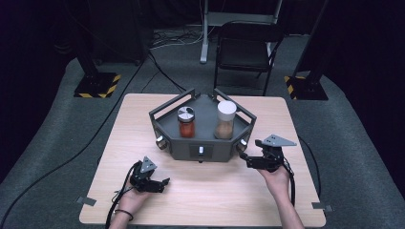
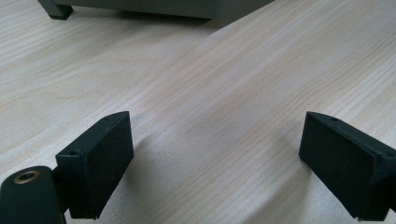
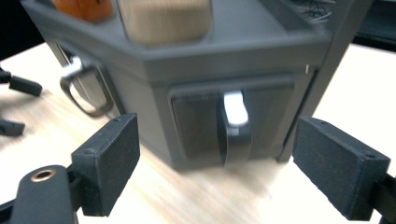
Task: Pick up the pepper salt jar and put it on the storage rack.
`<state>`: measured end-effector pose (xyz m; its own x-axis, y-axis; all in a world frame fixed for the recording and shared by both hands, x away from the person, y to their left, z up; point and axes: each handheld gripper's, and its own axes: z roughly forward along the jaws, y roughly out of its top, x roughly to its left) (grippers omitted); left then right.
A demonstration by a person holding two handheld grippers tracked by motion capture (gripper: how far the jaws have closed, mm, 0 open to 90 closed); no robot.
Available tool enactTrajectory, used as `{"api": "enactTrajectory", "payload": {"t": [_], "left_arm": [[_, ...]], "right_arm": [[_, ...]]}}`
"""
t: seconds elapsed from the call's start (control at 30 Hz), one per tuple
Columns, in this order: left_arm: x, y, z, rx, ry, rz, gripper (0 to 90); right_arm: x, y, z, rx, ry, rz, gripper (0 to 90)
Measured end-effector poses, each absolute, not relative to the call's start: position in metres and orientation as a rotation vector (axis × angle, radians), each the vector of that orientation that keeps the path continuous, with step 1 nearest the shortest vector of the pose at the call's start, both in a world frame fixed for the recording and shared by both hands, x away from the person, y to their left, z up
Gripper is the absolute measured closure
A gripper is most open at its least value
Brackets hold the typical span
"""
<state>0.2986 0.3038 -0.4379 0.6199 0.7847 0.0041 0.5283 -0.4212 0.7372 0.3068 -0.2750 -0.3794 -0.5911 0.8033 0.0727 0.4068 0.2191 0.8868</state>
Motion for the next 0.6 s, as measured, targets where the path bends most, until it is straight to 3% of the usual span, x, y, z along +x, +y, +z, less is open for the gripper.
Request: {"api": "enactTrajectory", "payload": {"t": [0.6], "left_arm": [[0.298, 0.303, -0.438, 2.122, 1.029, 0.457, 9.4]], "right_arm": [[0.299, -0.29, -0.43, 1.266, 2.16, 1.205, 13.2]]}}
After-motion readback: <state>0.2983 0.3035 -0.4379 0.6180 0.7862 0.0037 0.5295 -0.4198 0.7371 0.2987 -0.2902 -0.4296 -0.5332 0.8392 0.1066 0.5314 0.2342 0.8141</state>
